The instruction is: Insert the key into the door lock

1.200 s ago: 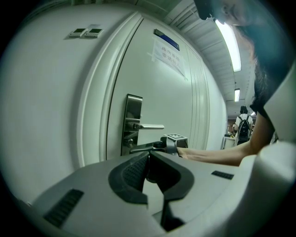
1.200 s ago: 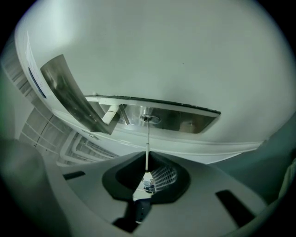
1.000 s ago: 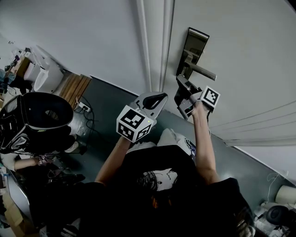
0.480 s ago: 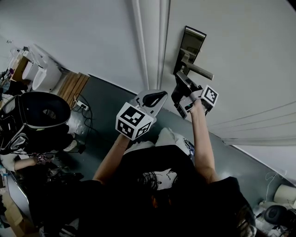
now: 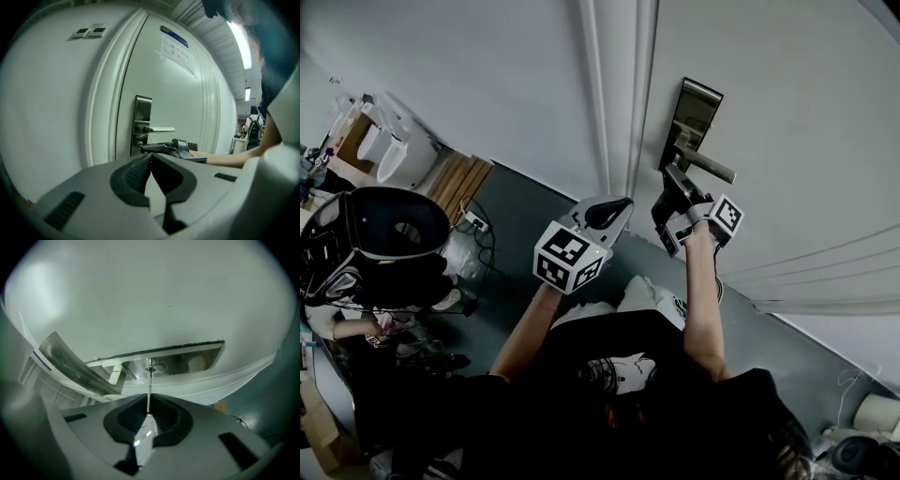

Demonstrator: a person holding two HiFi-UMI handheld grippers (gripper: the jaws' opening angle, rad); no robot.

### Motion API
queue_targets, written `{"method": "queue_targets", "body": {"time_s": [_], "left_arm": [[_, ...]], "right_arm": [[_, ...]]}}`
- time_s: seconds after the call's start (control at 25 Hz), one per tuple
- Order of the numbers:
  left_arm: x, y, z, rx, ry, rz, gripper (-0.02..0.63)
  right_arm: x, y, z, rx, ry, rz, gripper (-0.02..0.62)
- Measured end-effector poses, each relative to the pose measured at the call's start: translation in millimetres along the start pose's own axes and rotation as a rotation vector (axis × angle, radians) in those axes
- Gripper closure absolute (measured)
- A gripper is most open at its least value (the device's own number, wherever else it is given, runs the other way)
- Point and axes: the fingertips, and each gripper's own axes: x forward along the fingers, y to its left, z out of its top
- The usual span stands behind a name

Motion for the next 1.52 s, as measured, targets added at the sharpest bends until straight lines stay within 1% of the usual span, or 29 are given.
{"method": "queue_targets", "body": {"time_s": [0.2, 0.56, 0.64, 0.8, 1.08, 1.28, 1.4, 1.52], "left_arm": [[0.5, 2.2, 0.7, -0.013, -0.002, 0.016, 0.594], [6.5, 11.6, -1.0, -0.028, 0.003, 0.037, 0.594], [5.1, 14.5, 1.3, -0.032, -0.005, 0.046, 0.594], [4.3, 22.2, 3.0, -0.042, -0.019, 0.064, 0.594], [-3.4, 17.7, 6.4, -0.058, -0.041, 0.071, 0.594], [-14.6, 5.8, 5.1, -0.081, -0.053, 0.063, 0.594], [-23.4, -5.6, -1.7, -0.098, -0.049, 0.052, 0.594], [-34.4, -17.2, -3.9, -0.106, -0.047, 0.035, 0.594]], "right_arm": [[8.6, -0.1, 12.0, 0.019, -0.061, -0.003, 0.574], [15.5, -6.5, 25.7, 0.008, -0.129, 0.082, 0.566], [14.5, -6.4, 25.3, -0.007, -0.137, 0.076, 0.565], [12.0, -2.7, 24.3, -0.056, -0.143, 0.037, 0.565], [-15.7, 3.9, 6.5, -0.133, -0.104, -0.027, 0.557], [-34.2, 18.3, -26.3, -0.233, -0.01, -0.066, 0.557], [-45.7, 27.0, -52.6, -0.282, 0.052, -0.079, 0.557], [-56.3, 36.3, -77.5, -0.355, 0.117, -0.099, 0.557]]}}
